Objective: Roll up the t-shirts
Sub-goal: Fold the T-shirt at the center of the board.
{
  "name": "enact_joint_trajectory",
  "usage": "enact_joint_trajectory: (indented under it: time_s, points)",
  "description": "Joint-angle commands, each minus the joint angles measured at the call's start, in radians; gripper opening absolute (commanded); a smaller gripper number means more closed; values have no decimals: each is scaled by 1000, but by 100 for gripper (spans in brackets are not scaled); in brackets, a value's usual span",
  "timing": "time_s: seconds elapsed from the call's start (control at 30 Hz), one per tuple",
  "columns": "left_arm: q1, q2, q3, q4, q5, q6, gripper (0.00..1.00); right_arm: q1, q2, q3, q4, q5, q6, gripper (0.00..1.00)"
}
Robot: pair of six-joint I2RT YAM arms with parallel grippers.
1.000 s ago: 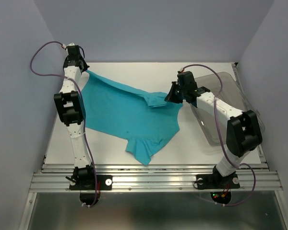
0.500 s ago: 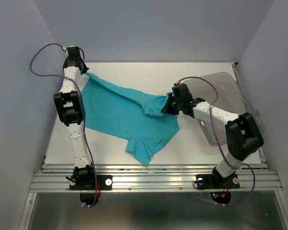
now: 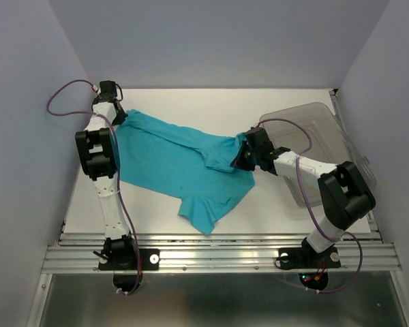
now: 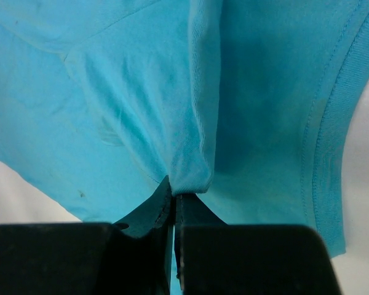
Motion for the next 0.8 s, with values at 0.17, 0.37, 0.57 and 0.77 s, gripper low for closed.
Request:
enact_joint_trajectory:
  time_s: [0.17, 0.37, 0.57, 0.77]
  points:
    - [8, -149, -17, 0, -32, -19, 0, 10, -80, -27, 58, 29, 18, 1]
    - [8, -204, -28, 11, -29, -16, 0, 10, -115, -30, 57, 57, 11, 1]
    - [8, -201, 56, -21, -24, -16, 0, 10, -115, -23, 57, 63, 6, 1]
    - [9, -207, 49, -31, -21, -37, 0, 10, -115, -23, 57, 60, 8, 1]
